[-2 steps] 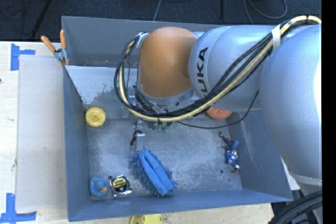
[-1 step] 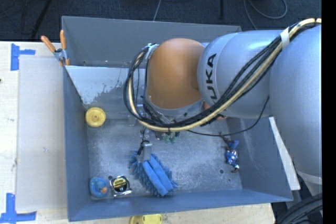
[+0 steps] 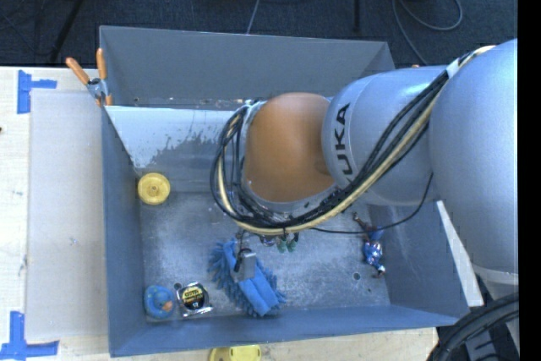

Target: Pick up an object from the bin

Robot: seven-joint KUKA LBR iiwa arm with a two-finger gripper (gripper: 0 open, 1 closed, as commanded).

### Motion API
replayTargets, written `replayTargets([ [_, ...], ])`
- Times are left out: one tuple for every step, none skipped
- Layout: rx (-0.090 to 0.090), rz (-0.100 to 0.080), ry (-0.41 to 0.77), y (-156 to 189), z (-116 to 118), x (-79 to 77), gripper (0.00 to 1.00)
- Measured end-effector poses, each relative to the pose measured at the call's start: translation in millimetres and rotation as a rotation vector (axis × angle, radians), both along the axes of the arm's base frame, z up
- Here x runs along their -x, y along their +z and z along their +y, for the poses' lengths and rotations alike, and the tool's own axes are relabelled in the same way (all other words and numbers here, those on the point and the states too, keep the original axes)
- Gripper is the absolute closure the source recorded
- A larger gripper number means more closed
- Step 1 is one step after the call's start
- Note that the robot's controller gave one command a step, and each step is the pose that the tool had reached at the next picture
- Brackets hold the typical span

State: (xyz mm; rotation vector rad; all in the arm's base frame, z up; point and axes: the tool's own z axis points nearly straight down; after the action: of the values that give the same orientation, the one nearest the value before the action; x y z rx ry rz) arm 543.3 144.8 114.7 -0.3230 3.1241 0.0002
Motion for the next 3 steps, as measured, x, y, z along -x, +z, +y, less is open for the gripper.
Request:
replayTargets([
  [-0.001,0.001,0.012,-28.4,-17.8,39.7,0.00],
  [-0.002,-0.003,-0.023,-42.9,-35.8,55.9,0.00],
  [-0.001,0.001,-0.067,-45.1,-36.8,39.2,0.00],
])
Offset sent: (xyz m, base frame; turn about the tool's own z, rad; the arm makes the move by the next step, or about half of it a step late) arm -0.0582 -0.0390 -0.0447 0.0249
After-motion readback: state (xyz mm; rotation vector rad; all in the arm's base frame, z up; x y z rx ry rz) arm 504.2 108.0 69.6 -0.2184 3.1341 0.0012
